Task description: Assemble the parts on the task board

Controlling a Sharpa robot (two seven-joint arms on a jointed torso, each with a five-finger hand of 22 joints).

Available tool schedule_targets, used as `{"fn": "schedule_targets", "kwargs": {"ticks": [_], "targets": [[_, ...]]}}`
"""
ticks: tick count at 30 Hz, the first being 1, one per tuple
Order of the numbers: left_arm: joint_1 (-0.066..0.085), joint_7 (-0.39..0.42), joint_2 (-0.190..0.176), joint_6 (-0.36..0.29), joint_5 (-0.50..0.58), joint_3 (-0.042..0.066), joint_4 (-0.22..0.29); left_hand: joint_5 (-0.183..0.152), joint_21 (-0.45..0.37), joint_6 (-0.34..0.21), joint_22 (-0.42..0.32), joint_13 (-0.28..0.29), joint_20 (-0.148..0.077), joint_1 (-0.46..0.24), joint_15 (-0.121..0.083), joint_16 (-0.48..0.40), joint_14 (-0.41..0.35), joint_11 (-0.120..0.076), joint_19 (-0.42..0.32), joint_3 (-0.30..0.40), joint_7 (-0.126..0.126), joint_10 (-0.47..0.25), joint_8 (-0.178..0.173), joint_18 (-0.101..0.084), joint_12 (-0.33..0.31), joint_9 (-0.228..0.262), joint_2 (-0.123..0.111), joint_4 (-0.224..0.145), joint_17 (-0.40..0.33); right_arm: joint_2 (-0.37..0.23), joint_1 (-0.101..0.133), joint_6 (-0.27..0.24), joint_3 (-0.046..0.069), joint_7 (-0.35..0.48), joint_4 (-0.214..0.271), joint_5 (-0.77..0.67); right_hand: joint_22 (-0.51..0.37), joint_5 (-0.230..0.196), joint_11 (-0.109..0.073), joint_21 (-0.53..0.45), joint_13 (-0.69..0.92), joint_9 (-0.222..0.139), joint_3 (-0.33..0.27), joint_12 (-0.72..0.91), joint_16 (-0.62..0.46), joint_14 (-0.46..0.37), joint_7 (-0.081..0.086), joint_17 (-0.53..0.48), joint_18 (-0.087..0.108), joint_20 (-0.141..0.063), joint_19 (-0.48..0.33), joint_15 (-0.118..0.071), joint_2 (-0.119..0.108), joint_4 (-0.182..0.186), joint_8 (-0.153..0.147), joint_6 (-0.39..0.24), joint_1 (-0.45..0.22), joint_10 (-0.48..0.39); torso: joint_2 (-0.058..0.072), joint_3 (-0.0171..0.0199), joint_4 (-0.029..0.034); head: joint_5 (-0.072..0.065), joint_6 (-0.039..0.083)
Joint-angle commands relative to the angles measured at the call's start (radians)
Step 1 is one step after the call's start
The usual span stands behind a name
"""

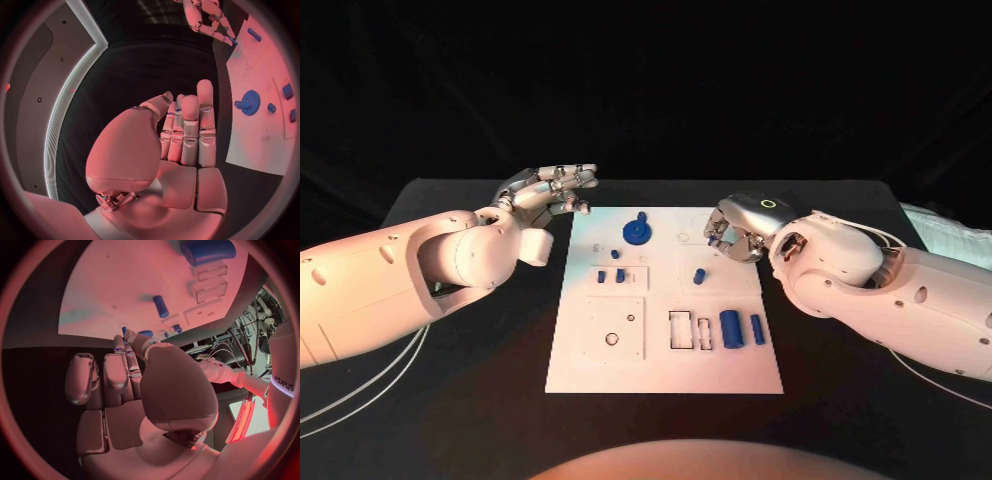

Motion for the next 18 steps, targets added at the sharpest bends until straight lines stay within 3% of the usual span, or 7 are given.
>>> {"fn": "schedule_targets", "kwargs": {"ticks": [1,9,18], "targets": [[-0.001,0.004,0.003,0.002,-0.005,0.001,0.001,0.004,-0.005,-0.002,-0.001,0.001,-0.002,0.009,0.003,-0.001,-0.006,0.001,-0.004,0.0,0.006,-0.008,0.005,0.01,0.006,-0.001,-0.001,-0.007,0.001,0.005,-0.007,-0.013,0.0,-0.005,0.038,0.019,0.0,0.005,0.001,0.006,0.0,0.001,0.001,-0.005,0.006,0.03,0.002,0.001,0.007,-0.002,0.006,0.006,0.0,-0.007,-0.001,0.008,0.003,0.007,0.0,-0.0009,0.0017,0.012,0.0],[-0.002,0.012,0.008,-0.003,-0.005,0.001,0.005,0.004,-0.005,-0.002,-0.001,0.001,-0.002,0.009,0.003,-0.001,-0.006,0.001,-0.004,0.0,0.006,-0.008,0.005,0.01,0.006,-0.001,-0.001,-0.007,0.001,0.048,-0.051,-0.007,-0.001,0.014,0.129,0.021,0.0,0.008,0.004,0.006,-0.002,0.001,0.006,-0.008,0.008,0.03,0.005,0.001,0.007,0.001,0.005,0.01,0.001,-0.01,-0.003,0.006,0.002,0.007,0.001,-0.0015,0.0027,0.048,-0.008],[-0.003,0.014,0.013,-0.003,-0.005,0.001,0.014,0.004,-0.005,-0.003,-0.001,0.002,-0.002,0.01,0.003,0.0,-0.006,0.001,-0.004,-0.001,0.007,-0.009,0.005,0.01,0.007,-0.001,0.0,-0.008,0.0,0.124,-0.103,0.021,-0.015,0.045,0.112,0.03,-0.003,0.014,0.007,0.005,-0.004,0.001,0.01,-0.012,0.007,0.029,0.009,-0.001,0.008,0.004,0.002,0.013,0.001,-0.015,-0.006,0.004,0.001,0.007,0.001,-0.0024,0.0017,0.077,-0.022]]}}
